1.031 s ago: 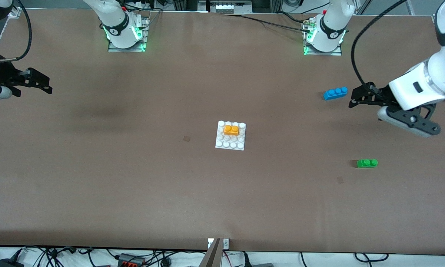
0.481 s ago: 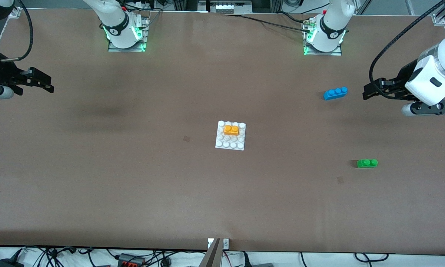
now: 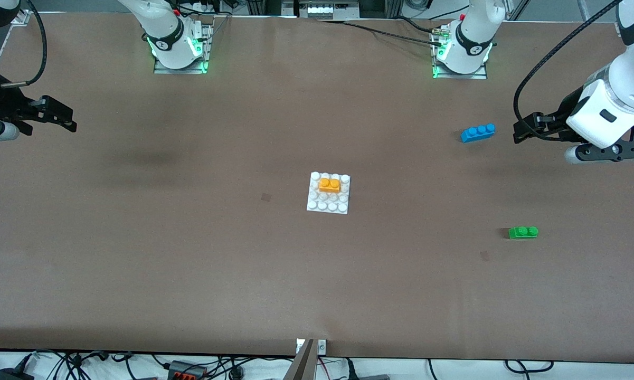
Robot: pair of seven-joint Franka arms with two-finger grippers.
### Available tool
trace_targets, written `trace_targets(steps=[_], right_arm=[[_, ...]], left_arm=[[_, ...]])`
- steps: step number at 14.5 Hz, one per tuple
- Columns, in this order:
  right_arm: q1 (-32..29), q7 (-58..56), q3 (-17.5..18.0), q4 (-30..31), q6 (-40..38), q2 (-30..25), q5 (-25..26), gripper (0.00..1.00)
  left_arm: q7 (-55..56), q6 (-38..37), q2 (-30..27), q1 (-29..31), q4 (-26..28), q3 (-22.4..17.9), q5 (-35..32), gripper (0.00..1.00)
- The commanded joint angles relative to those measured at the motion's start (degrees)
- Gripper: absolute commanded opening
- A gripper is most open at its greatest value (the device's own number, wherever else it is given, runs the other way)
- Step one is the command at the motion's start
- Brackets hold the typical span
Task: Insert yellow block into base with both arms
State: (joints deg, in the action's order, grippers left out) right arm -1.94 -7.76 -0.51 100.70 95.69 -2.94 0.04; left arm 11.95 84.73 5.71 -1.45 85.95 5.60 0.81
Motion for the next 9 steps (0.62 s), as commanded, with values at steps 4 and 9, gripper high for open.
trace_targets(steps=[4, 9], right_arm=[[0.1, 1.0, 0.2, 0.3, -0.6, -1.0, 0.2, 1.00], [0.0, 1.0, 0.2, 0.3, -0.6, -0.9, 0.2, 1.00]], left_arm=[[0.7, 0.5, -1.7, -0.4, 2.0, 0.2, -1.1, 1.00], [0.1, 0.5, -1.7, 0.0, 2.0, 0.1, -0.5, 1.00]])
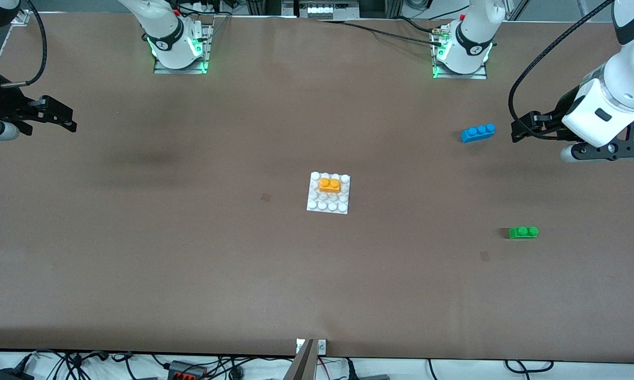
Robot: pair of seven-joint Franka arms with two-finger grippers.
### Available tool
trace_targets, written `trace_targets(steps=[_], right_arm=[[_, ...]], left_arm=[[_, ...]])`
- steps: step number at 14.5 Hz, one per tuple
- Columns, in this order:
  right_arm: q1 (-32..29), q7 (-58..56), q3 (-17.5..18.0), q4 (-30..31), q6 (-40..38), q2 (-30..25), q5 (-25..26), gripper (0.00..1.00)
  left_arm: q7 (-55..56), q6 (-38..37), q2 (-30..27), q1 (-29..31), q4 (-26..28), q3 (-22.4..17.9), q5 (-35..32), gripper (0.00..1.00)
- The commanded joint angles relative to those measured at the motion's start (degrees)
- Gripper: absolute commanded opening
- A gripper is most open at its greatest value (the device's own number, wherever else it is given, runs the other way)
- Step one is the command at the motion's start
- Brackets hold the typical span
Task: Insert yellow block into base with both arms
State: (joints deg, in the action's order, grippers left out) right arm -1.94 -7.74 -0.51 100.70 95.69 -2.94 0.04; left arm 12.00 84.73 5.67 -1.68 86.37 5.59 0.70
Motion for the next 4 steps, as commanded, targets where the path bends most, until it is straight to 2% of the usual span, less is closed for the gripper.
trace_targets(steps=[1, 4], right_arm=[[0.0, 1.0, 0.2, 0.3, -0.6, -0.9, 0.2, 1.00], [0.0, 1.1, 0.2, 0.3, -0.6, -0.9, 0.2, 1.00]], left_arm=[[0.0, 0.5, -1.6, 0.5, 1.6, 0.1, -0.3, 1.00], [-0.2, 0.7, -1.5, 0.5, 1.5, 0.0, 1.9, 1.00]])
